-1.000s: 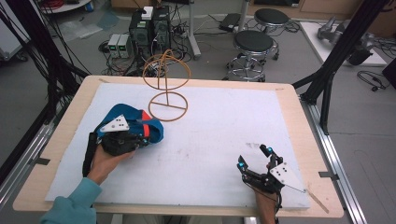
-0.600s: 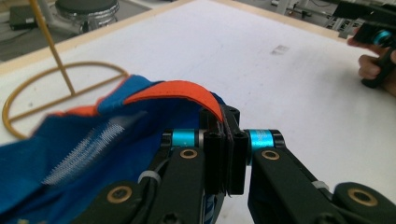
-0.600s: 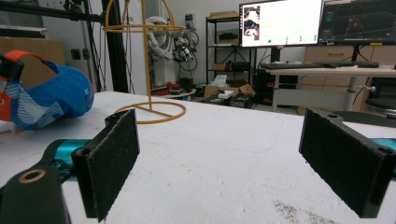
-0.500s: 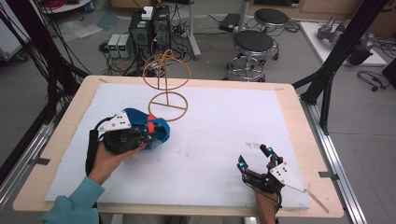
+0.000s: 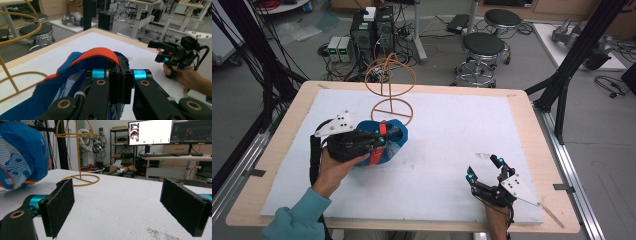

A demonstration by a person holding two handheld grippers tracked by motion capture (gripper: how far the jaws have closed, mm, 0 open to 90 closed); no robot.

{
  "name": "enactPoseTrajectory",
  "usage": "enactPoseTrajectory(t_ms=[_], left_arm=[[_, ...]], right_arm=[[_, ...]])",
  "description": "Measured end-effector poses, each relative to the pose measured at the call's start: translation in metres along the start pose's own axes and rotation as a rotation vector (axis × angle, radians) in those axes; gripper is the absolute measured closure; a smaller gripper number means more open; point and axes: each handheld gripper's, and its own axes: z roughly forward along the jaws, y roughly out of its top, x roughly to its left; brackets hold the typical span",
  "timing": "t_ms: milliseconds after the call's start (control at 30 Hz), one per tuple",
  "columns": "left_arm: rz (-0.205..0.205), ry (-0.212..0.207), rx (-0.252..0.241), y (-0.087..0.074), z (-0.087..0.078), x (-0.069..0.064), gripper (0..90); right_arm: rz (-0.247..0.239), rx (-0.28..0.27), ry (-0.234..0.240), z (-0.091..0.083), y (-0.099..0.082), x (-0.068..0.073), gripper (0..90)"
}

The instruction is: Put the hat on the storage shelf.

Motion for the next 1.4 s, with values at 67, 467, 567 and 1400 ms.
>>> enactPoseTrajectory(t_ms=[67,467,567,1400], left_arm=[[-0.002,-0.004,-0.003,0.003,0.000,-0.002,88.2],[0.069,-0.046,-0.023,0.034,0.003,-0.026,88.2],[0.078,-0.057,-0.035,0.041,0.005,-0.031,88.2],[0.098,-0.130,-0.070,0.059,0.022,-0.051,88.2]], right_arm=[[-0.001,-0.001,0.001,0.000,0.000,0.000,11.3],[-0.004,-0.001,0.001,0.000,0.000,0.000,11.2],[0.000,0.001,0.000,0.000,0.000,0.000,11.3],[0.008,0.000,0.002,0.000,0.000,0.000,11.2]])
